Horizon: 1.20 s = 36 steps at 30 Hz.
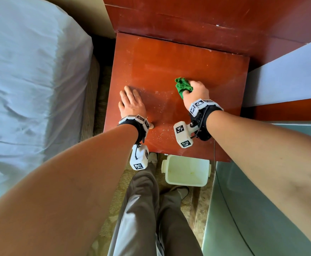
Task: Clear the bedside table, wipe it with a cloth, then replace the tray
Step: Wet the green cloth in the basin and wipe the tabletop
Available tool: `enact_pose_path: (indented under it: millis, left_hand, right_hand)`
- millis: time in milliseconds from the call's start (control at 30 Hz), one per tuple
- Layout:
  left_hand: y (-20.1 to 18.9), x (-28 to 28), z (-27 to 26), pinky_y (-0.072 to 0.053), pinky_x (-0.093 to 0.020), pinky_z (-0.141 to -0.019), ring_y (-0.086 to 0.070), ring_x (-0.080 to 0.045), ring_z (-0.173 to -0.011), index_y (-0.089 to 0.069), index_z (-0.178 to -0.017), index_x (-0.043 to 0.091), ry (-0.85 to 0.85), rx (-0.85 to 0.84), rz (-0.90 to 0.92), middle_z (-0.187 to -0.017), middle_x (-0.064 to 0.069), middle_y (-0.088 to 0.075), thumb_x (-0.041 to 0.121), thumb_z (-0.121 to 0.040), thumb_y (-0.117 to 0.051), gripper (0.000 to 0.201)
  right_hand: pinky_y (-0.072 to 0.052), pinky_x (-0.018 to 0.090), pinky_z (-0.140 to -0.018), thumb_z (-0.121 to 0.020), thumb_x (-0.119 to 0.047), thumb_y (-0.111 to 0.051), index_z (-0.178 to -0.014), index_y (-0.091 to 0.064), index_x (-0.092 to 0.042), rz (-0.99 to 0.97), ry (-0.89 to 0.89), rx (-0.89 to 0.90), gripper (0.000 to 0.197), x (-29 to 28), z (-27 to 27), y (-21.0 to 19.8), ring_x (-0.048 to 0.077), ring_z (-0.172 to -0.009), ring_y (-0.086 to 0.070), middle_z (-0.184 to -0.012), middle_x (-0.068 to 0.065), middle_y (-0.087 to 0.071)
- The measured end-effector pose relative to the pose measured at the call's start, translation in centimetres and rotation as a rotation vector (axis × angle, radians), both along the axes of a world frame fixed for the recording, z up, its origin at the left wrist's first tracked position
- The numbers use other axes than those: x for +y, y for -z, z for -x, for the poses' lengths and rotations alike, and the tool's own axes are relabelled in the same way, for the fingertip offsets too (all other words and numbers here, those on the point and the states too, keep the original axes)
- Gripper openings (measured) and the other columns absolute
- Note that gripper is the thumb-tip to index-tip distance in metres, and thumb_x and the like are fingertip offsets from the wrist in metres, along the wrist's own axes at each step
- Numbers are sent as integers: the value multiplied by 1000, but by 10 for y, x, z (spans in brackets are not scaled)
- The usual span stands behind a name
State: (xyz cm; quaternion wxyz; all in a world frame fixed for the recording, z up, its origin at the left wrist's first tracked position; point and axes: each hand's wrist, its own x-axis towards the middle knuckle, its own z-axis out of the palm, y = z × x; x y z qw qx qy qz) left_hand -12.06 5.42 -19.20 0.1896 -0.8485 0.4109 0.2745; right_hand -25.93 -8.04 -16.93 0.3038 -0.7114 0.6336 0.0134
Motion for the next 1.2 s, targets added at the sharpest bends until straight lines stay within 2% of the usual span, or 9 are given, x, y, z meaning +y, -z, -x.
enact_pose_path:
  millis: [100,200,367,500,567,667,733,900,1200]
  left_hand:
    - [6,-1,0,-22,-48,-118,-1,-42,-148,4,-153,3,-39,-28,75,-159,-25,10,37,-84,-74,110]
    - [8,-2,0,-22,-49,-117,-2,-42,-148,2,-154,3,-55,-21,93,-160,-25,8,32,-89,-69,100]
    - [-2,0,2,-20,-49,-118,-3,-42,-148,0,-153,2,-35,18,63,-160,-25,6,48,-69,-82,127]
    - [-12,2,-2,-22,-47,-118,-1,-41,-148,3,-153,4,3,44,20,-159,-24,8,51,-60,-87,138]
    - [-18,1,-10,-26,-46,-116,-1,-39,-148,3,-154,6,4,97,15,-160,-21,8,45,-68,-85,129]
    - [-28,-1,-32,-31,-46,-114,-2,-35,-149,2,-154,9,14,141,16,-161,-15,5,38,-74,-85,122]
    - [-33,0,-48,-22,-47,-117,-1,-36,-149,5,-154,7,53,150,0,-160,-16,4,48,-62,-88,137]
    - [-27,7,-72,-6,-46,-120,13,-36,-148,15,-152,3,165,154,-23,-159,-19,20,59,-53,-87,153]
    - [-13,14,-76,-4,-44,-120,14,-37,-148,14,-152,2,290,58,-10,-159,-19,20,70,-46,-83,159]
  right_hand:
    - [-48,33,-94,-86,-12,-52,-127,-62,-19,-4,-148,-12,42,8,-15,1,26,-115,-57,-128,0,-59]
    - [-47,24,-87,-83,-9,-54,-121,-66,-24,-28,-313,-40,42,19,-18,2,19,-107,-60,-126,-10,-61]
    - [-52,25,-74,-82,0,-53,-107,-71,-33,-98,-595,-10,45,41,-8,0,15,-88,-61,-111,-16,-63]
    - [-53,30,-82,-78,-3,-58,-108,-71,-34,-197,-728,40,45,50,-3,-4,19,-97,-62,-110,-15,-65]
    - [-55,30,-82,-78,-5,-56,-112,-70,-36,-285,-687,88,47,47,-5,-8,20,-99,-65,-113,-11,-68]
    - [-55,25,-78,-81,-9,-54,-116,-69,-32,-290,-467,40,45,35,-12,-13,18,-97,-68,-114,-7,-71]
    - [-57,28,-78,-84,-12,-57,-120,-67,-28,-207,-293,-19,41,25,-18,-18,19,-93,-69,-115,-3,-71]
    - [-50,33,-89,-84,-15,-53,-120,-65,-18,-12,-68,-21,38,2,-33,-13,29,-107,-61,-115,6,-68]
    - [-46,33,-89,-86,-13,-54,-125,-64,-24,11,-193,44,42,9,-51,-1,26,-112,-57,-125,-2,-60]
